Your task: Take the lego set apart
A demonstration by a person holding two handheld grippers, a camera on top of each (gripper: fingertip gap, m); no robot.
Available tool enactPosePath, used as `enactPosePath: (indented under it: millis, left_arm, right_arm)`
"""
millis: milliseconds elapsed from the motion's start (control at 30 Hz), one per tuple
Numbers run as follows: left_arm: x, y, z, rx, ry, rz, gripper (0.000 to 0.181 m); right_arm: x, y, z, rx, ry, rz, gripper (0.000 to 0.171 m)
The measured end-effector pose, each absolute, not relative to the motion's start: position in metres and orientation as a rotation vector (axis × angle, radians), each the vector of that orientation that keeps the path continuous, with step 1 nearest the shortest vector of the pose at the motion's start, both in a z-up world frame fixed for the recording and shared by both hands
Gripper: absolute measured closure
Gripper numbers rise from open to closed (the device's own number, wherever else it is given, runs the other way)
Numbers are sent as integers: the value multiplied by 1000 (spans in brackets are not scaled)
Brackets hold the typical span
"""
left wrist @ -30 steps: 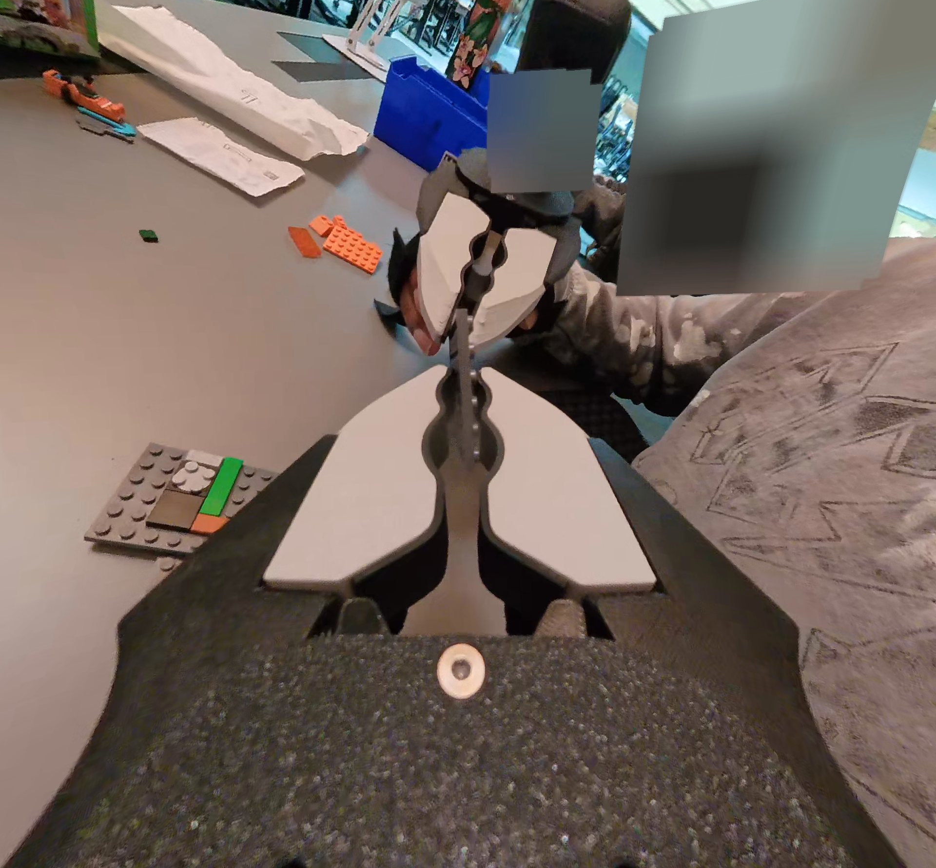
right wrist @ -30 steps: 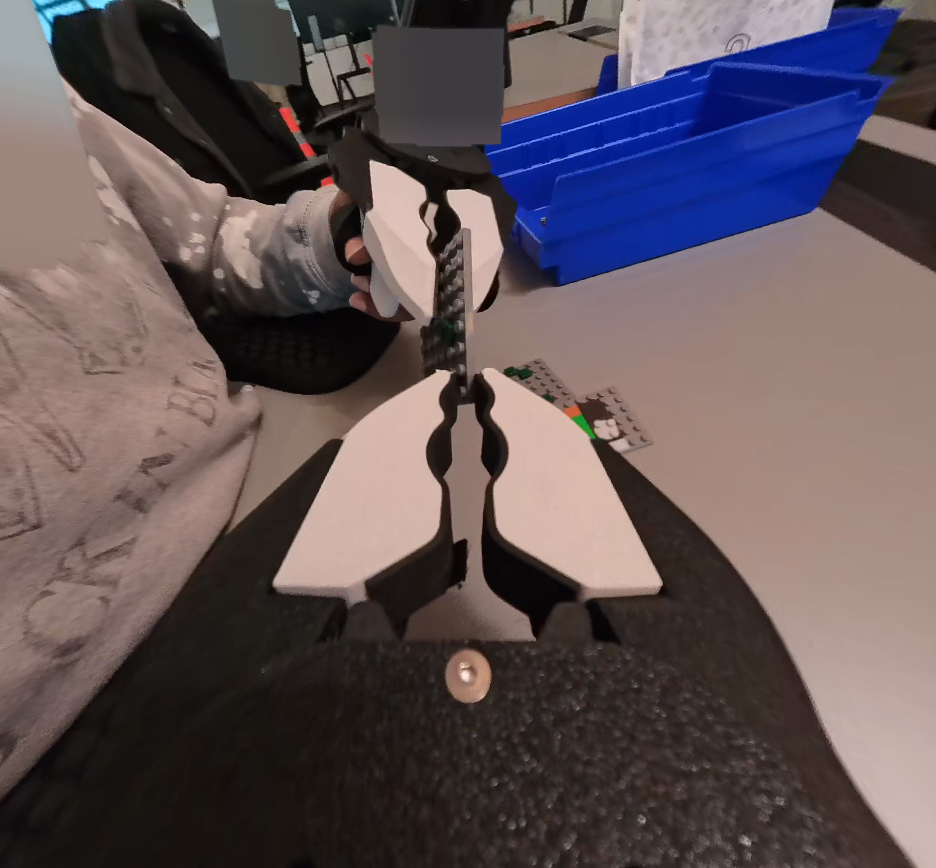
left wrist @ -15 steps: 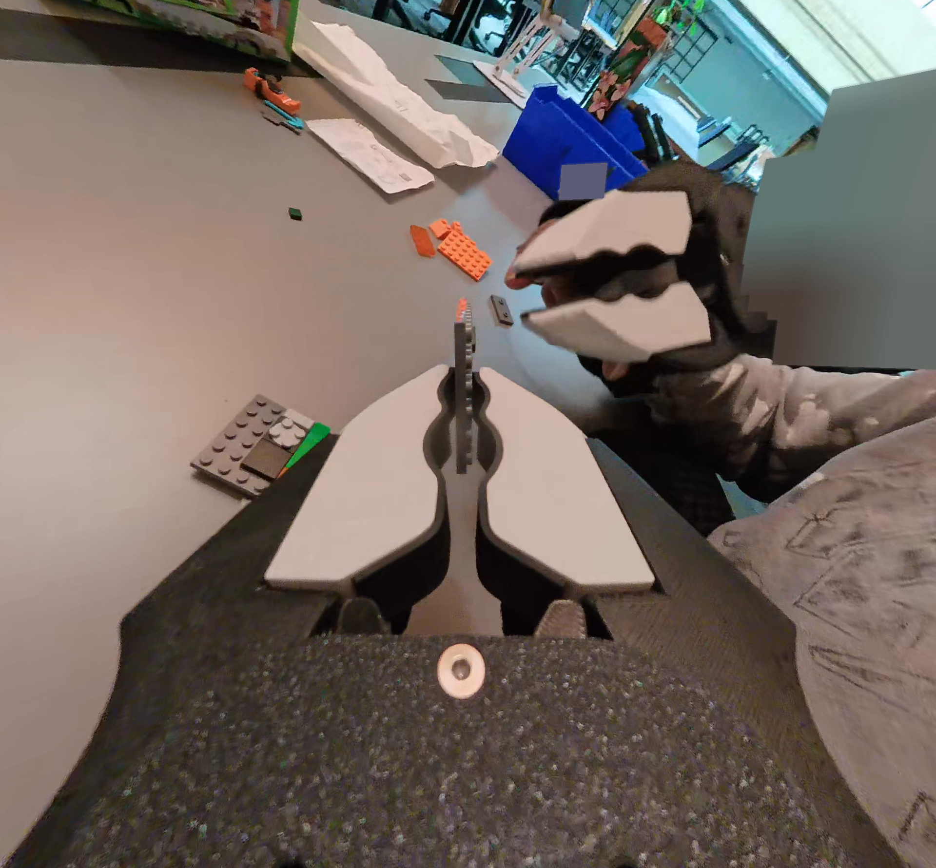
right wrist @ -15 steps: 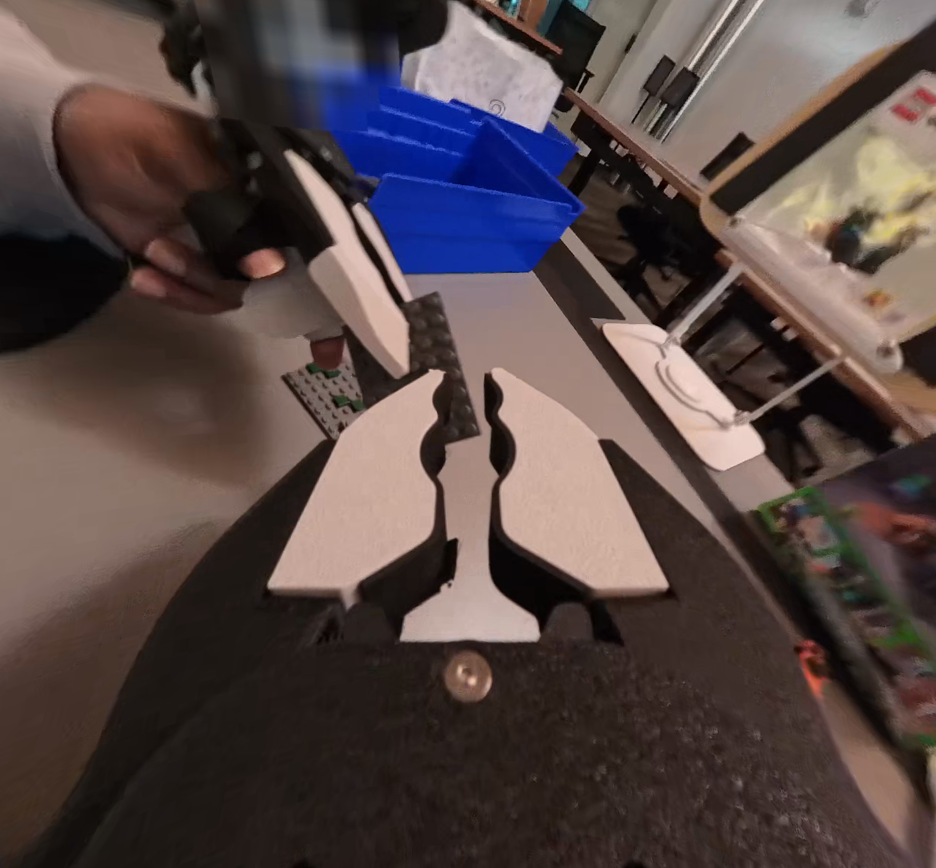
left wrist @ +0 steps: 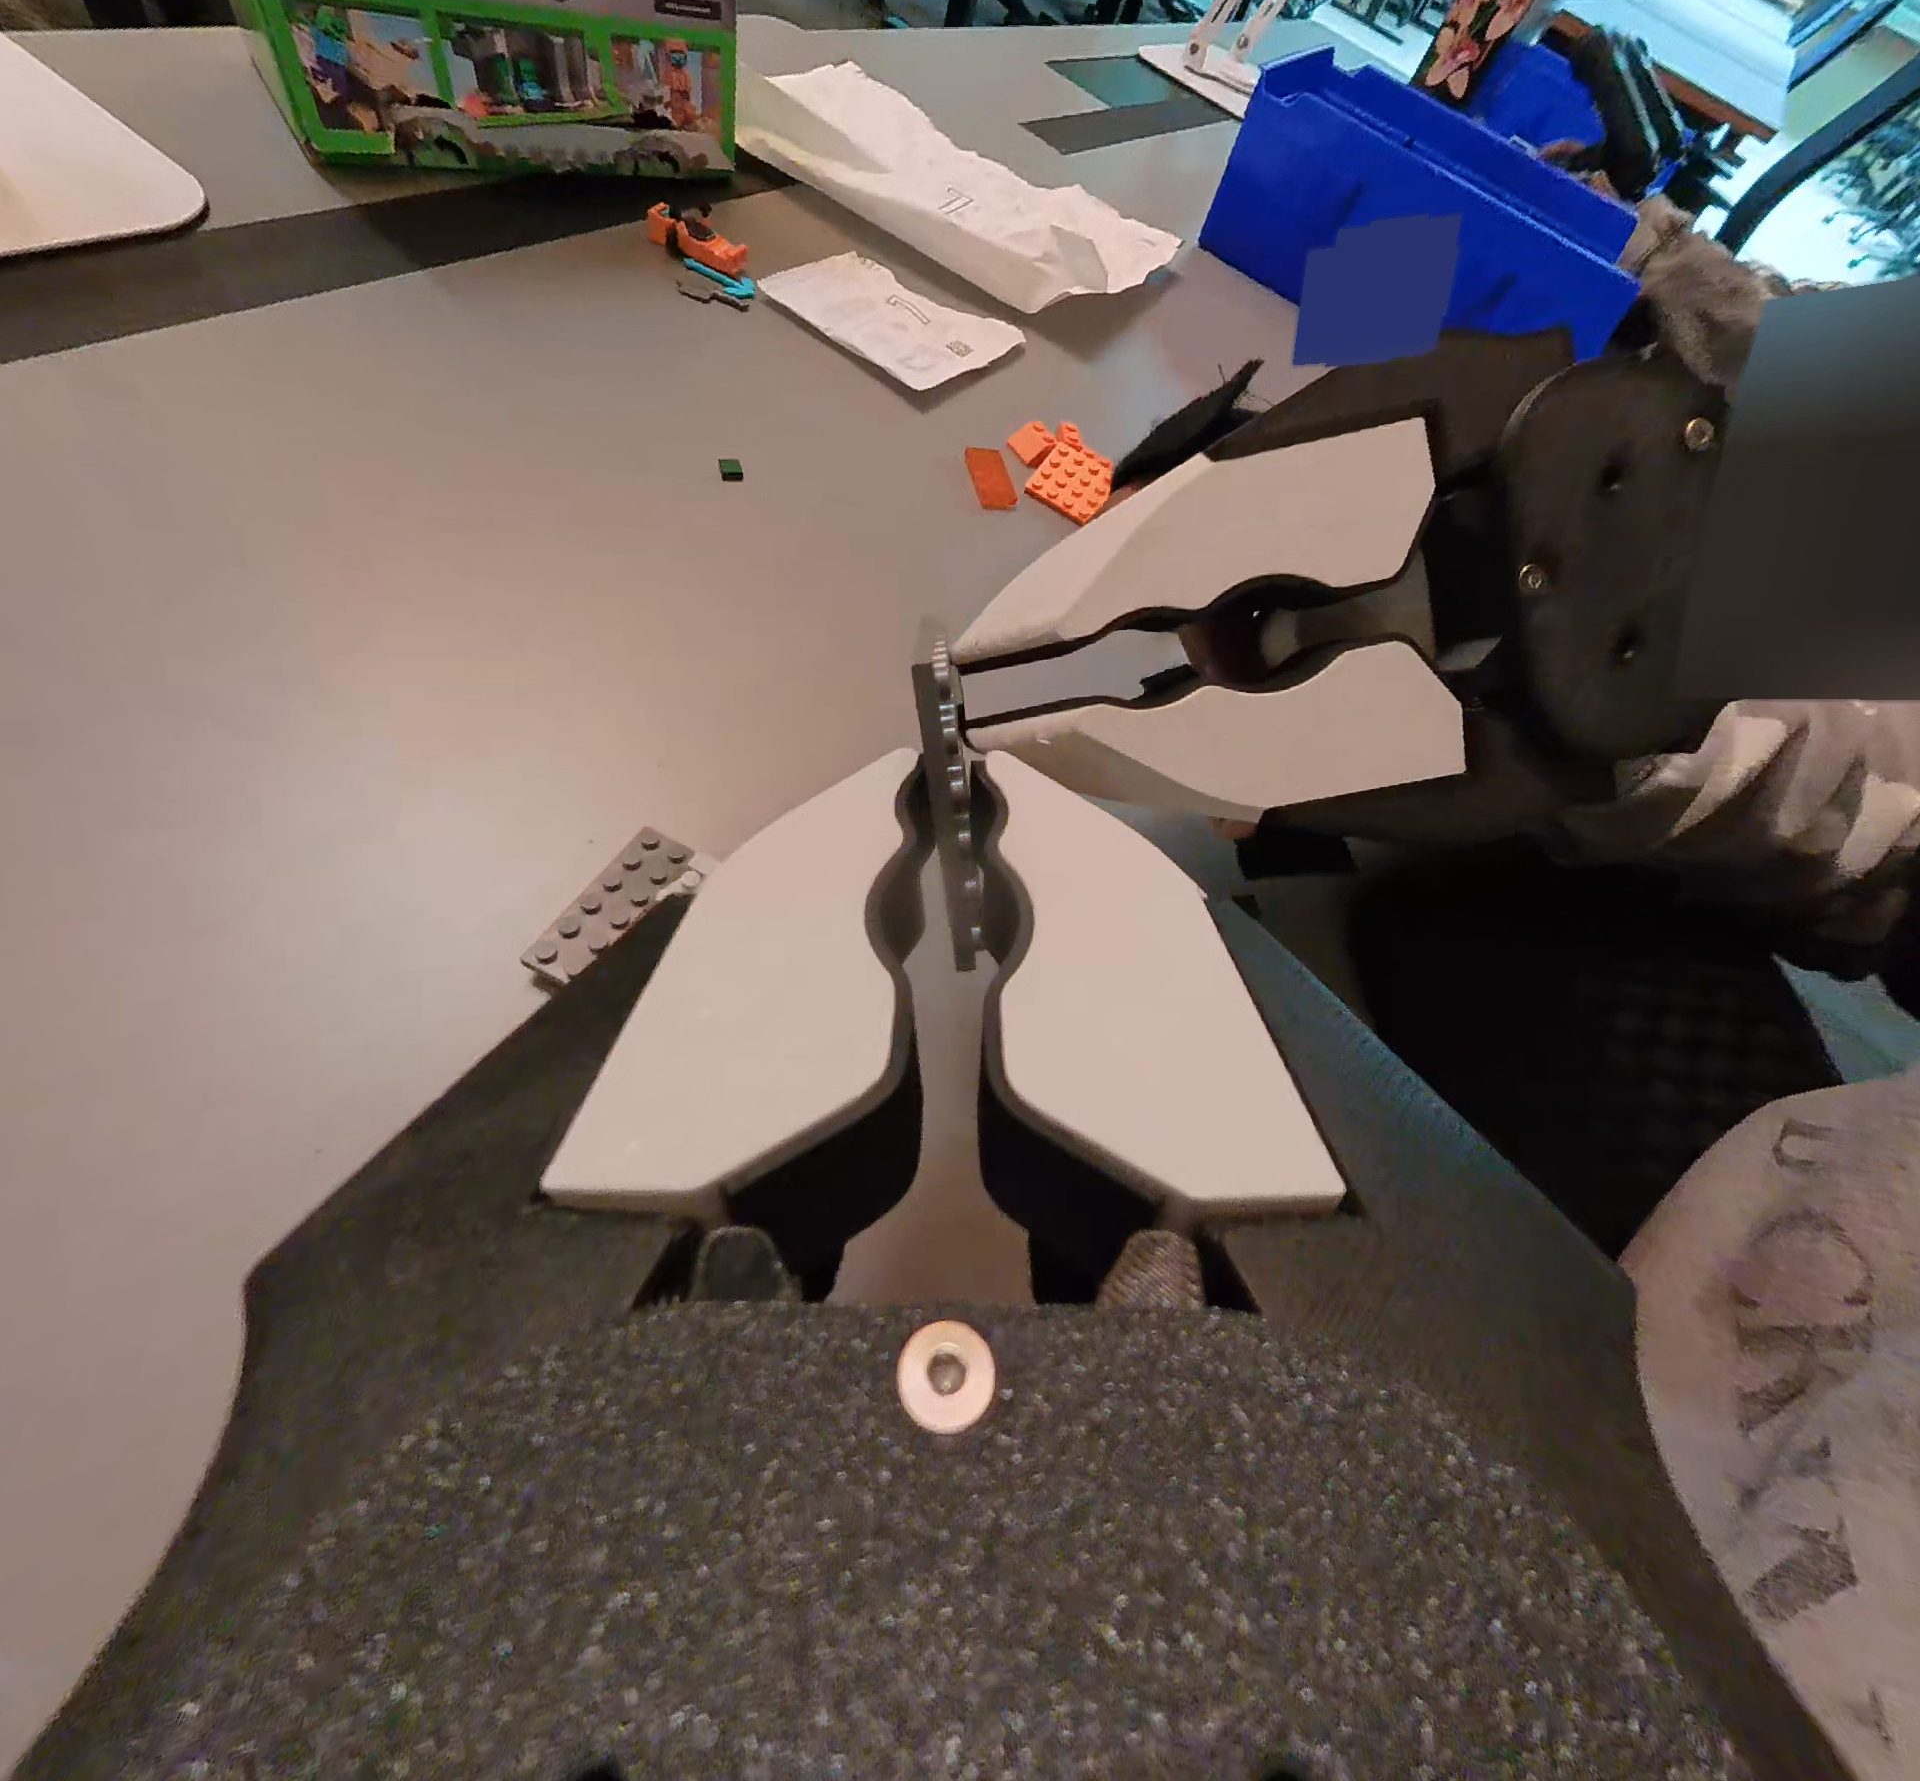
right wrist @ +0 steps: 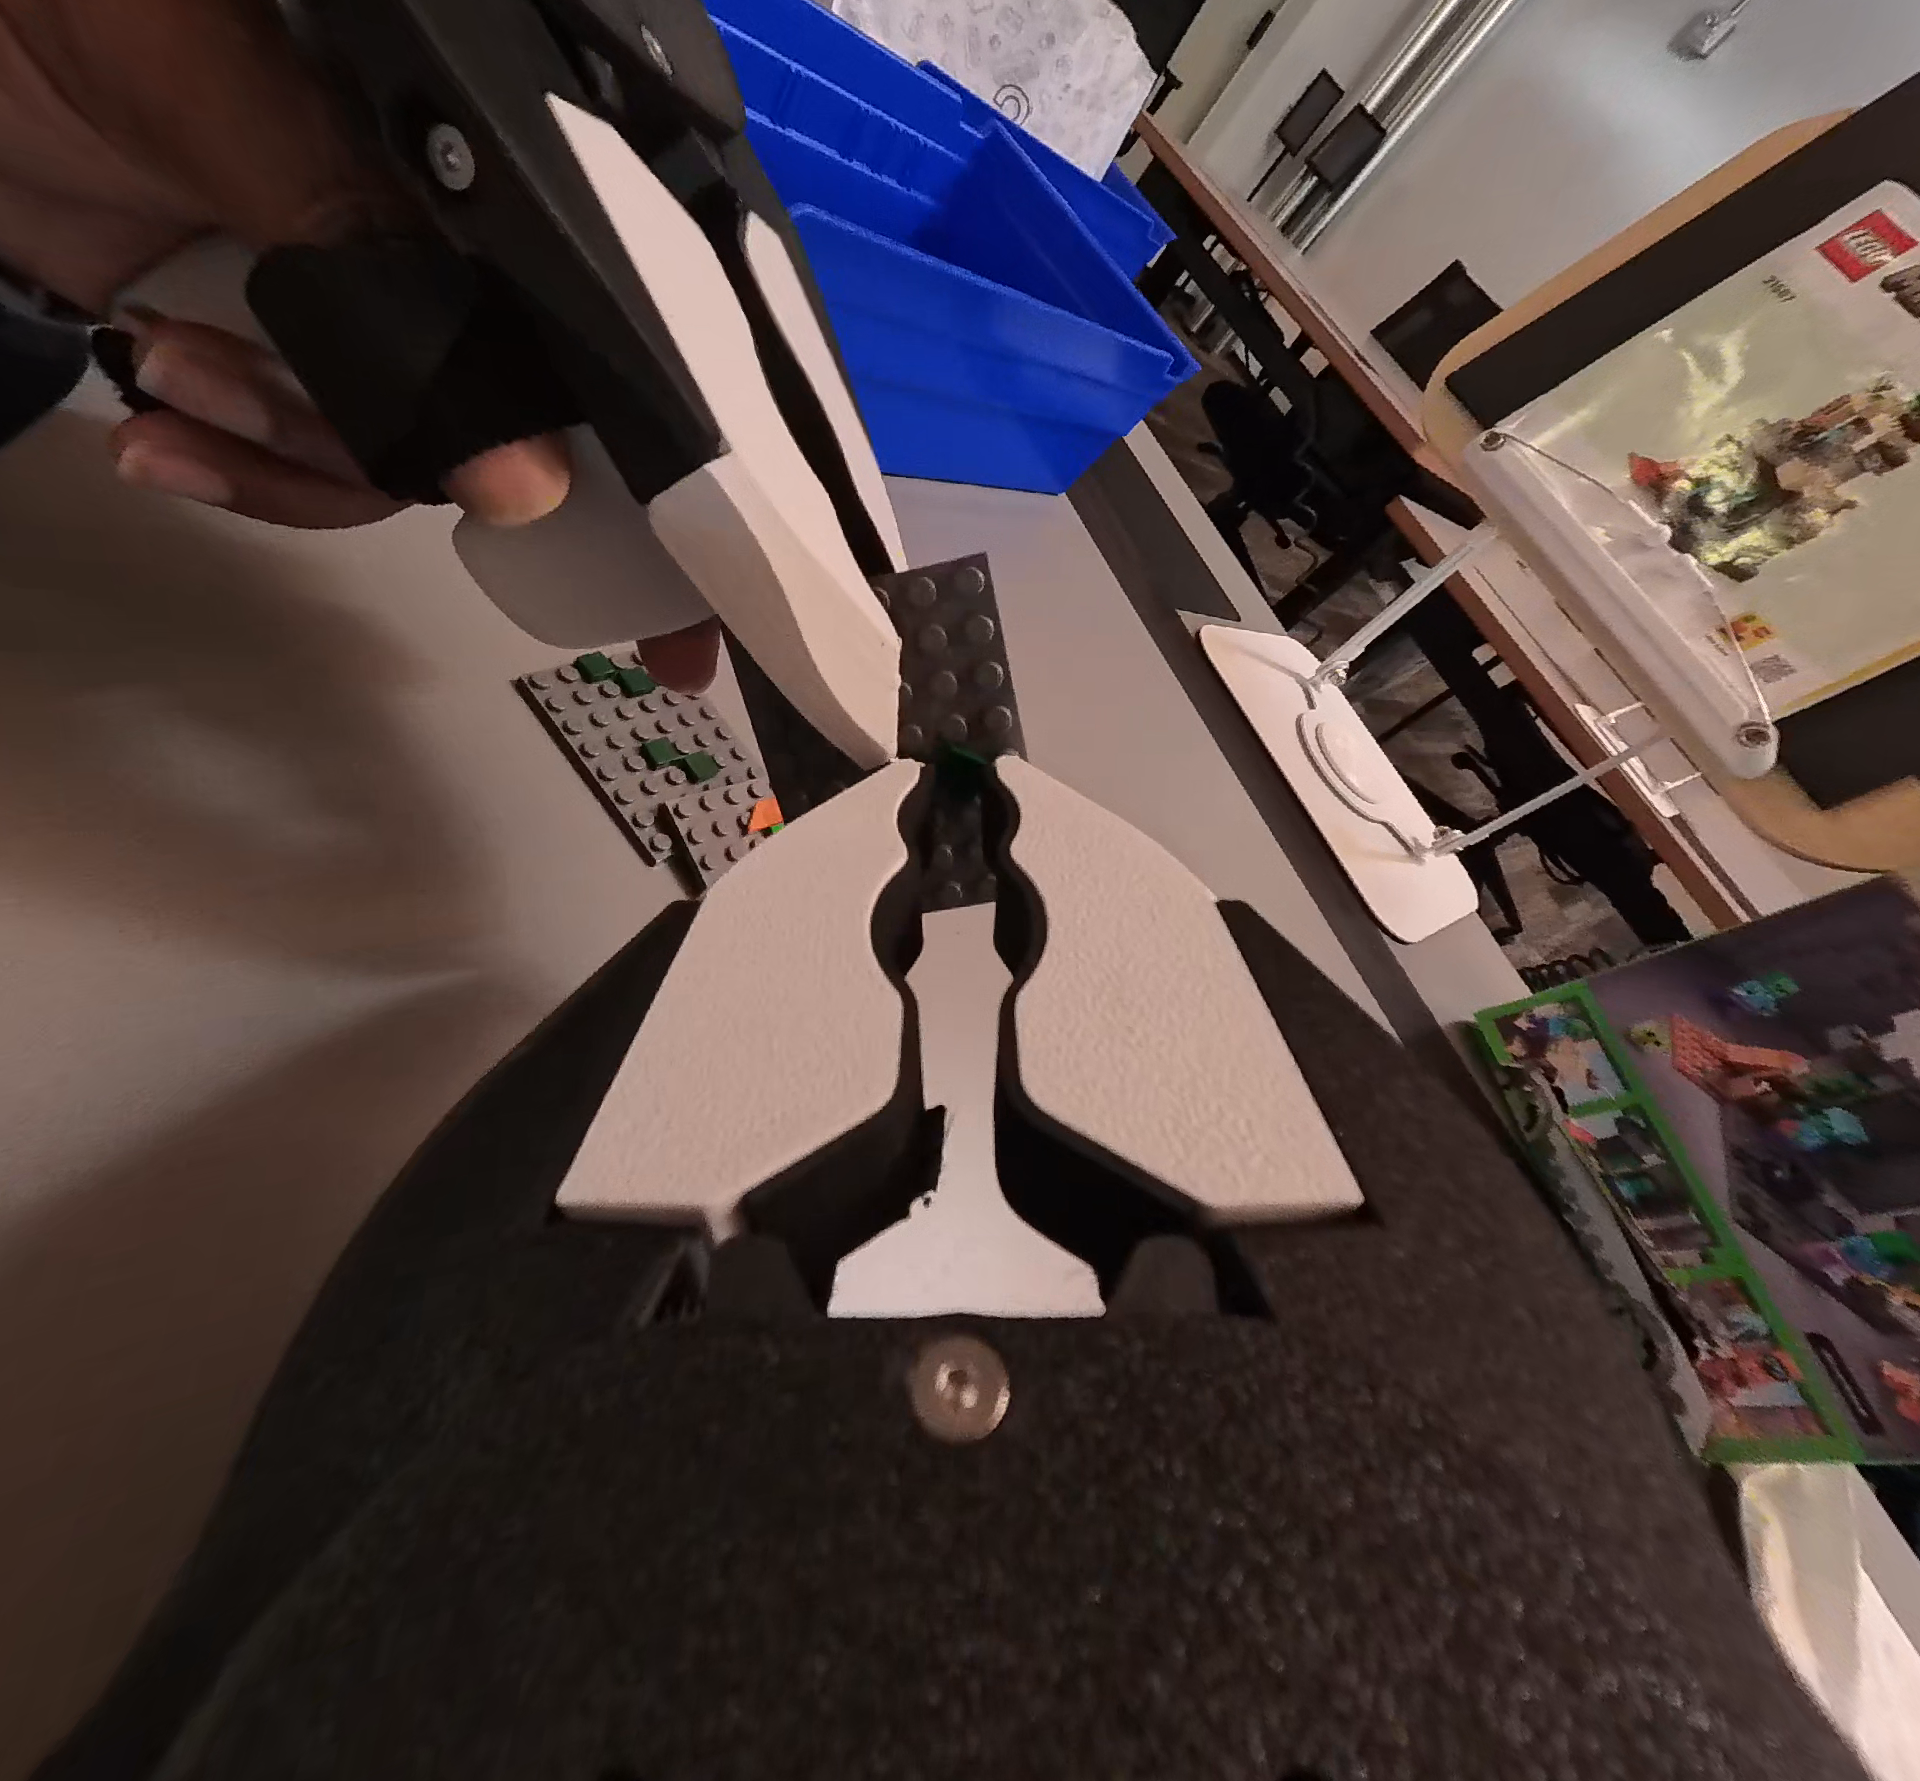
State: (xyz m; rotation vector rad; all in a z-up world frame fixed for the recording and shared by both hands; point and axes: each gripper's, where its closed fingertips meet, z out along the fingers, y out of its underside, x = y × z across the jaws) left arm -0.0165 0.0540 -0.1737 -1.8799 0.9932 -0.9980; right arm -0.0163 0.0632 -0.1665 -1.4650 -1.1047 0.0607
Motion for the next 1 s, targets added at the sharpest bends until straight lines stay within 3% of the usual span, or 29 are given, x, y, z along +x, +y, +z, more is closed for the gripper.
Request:
enactPosePath:
  millis: [600,1000]
  left_arm:
    - [-16,41,-184,-1809,1230,-928,175]
    - [-15,56,-187,-1827,1105,-783,174]
  right_arm:
    - [-13,49,-174,-1514,-1095,505,171]
    - [-14,67,-181,-1607,-980,364,165]
